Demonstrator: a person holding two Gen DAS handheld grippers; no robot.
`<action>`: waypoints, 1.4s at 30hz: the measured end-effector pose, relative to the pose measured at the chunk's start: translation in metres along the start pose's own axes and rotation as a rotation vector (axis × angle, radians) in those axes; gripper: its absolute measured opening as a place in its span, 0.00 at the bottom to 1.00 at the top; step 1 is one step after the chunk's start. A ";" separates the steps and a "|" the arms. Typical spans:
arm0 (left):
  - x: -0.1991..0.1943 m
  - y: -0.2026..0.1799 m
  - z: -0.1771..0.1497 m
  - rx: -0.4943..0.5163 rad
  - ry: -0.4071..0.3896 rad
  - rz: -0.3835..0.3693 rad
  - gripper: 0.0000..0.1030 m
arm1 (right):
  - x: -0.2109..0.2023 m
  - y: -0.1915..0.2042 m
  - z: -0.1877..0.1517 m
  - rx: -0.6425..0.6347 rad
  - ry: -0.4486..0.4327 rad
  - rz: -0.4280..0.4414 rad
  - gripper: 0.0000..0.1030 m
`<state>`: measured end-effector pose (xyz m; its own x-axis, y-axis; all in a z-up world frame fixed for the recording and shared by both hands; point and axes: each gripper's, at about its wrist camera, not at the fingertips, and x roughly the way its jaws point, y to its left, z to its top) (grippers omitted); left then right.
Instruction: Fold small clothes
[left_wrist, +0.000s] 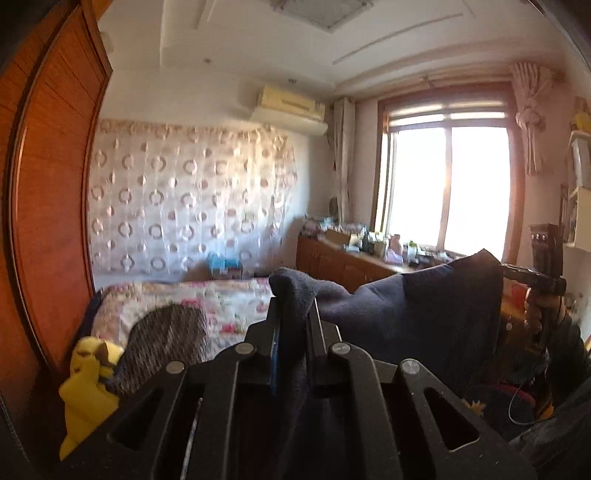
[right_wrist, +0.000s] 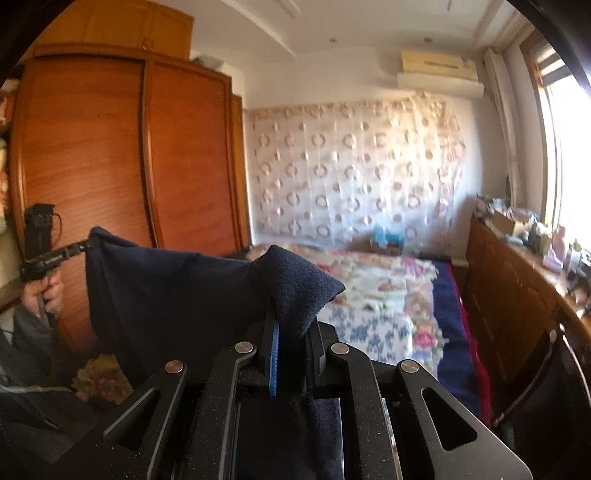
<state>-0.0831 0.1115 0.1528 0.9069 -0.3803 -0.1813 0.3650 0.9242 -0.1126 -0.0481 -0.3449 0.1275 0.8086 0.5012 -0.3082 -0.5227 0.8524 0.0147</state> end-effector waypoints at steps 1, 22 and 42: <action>-0.002 0.002 0.007 0.008 -0.015 0.004 0.08 | -0.006 0.001 0.009 -0.006 -0.019 0.002 0.07; 0.329 0.149 -0.055 -0.013 0.432 0.185 0.24 | 0.295 -0.145 0.031 0.042 0.331 -0.315 0.40; 0.275 0.111 -0.158 -0.029 0.546 0.169 0.41 | 0.276 -0.147 -0.130 0.249 0.463 -0.190 0.55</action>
<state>0.1734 0.1040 -0.0636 0.7090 -0.1978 -0.6769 0.2117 0.9753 -0.0632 0.2173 -0.3513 -0.0835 0.6499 0.2650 -0.7123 -0.2541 0.9591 0.1249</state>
